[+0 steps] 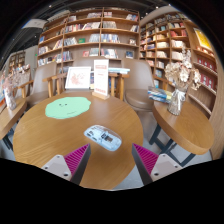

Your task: Arrange mouse

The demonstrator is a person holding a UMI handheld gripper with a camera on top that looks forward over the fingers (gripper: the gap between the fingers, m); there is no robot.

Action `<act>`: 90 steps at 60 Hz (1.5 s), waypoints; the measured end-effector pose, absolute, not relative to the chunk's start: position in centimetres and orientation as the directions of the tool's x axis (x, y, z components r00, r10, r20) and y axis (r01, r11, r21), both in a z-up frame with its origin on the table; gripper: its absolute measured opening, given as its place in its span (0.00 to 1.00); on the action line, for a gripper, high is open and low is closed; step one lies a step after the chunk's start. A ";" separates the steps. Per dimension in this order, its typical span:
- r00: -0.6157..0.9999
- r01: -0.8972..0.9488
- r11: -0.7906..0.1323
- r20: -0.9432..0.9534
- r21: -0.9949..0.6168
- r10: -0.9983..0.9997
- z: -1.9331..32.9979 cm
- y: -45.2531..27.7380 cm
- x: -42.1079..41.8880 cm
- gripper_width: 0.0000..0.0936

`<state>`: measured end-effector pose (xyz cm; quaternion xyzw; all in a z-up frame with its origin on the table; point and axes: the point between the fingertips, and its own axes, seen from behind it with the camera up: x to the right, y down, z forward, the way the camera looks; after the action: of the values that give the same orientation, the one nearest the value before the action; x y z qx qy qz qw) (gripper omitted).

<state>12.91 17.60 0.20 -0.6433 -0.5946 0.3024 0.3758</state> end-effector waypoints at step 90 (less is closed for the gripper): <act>0.053 0.558 -0.049 -0.023 -0.828 0.998 3.1 -1.5 -11.5 0.45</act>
<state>-11.50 -1.53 3.13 -0.6446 -0.6037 0.3300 0.3334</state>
